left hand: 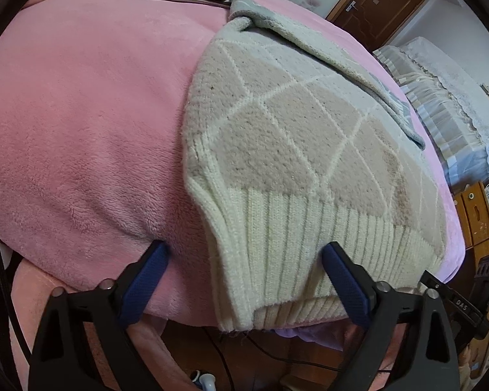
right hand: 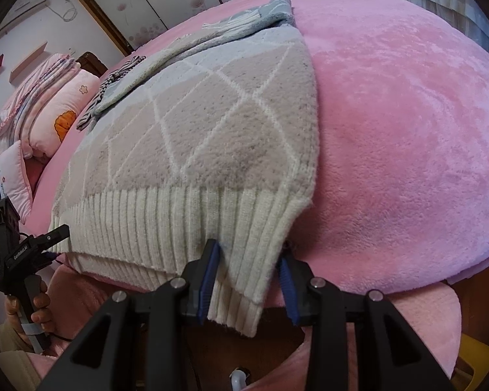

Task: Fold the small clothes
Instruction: 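Lift the hem with both grippers and fold it toward the collar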

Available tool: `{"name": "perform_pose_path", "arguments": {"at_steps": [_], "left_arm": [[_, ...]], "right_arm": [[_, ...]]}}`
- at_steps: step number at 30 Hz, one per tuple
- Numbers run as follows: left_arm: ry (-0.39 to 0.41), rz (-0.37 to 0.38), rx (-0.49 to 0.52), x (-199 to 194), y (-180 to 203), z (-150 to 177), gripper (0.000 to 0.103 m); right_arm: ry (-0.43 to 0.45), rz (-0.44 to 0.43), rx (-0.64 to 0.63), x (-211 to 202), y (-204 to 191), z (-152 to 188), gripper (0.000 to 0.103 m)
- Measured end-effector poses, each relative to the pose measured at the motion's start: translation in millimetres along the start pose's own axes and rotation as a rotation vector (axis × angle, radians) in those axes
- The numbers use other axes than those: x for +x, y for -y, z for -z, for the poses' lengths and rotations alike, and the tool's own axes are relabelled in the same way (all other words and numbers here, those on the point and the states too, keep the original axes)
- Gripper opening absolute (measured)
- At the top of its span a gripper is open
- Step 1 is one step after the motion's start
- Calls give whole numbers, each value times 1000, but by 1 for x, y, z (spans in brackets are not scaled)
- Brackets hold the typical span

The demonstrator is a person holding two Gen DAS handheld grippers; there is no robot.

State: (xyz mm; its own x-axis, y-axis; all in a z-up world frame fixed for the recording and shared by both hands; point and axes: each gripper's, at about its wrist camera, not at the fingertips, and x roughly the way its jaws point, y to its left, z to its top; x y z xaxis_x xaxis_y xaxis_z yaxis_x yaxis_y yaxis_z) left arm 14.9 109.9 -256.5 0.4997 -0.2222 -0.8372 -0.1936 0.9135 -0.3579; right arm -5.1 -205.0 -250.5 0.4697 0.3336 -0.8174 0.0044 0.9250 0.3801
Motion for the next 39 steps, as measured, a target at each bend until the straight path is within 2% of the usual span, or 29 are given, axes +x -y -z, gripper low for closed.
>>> {"name": "perform_pose_path", "arguments": {"at_steps": [3,8,10,15,18,19,20,25,33,36,39], "left_arm": [[-3,17,-4,-1,-1,1,83],[-28,87,-39,-7,-10,2,63],[-40,112,-53,-7,-12,4,59],[-59,161,-90,-6,-17,6,56],[-71,191,-112,-5,-23,9,38],[-78,211,-121,-5,-25,10,16],[-88,237,-130,-4,-27,10,11],[-88,202,-113,-7,-17,6,8],[-69,273,-162,-35,-11,-17,8],[-38,331,-174,-48,0,-30,8],[-8,358,-171,-58,11,-48,8]], "right_arm": [[0,-12,2,0,1,0,32],[-6,-41,3,0,3,1,22],[-10,-55,-2,0,1,1,15],[-15,-65,-2,2,-1,0,14],[-17,-78,6,3,0,0,12],[-18,-82,6,3,1,-1,11],[-18,-85,2,2,0,-1,10],[0,-105,-14,-9,-5,-2,8],[59,-196,-33,-49,-9,-19,8],[106,-244,-39,-69,-15,-33,8],[157,-290,-47,-85,-23,-55,8]]}}
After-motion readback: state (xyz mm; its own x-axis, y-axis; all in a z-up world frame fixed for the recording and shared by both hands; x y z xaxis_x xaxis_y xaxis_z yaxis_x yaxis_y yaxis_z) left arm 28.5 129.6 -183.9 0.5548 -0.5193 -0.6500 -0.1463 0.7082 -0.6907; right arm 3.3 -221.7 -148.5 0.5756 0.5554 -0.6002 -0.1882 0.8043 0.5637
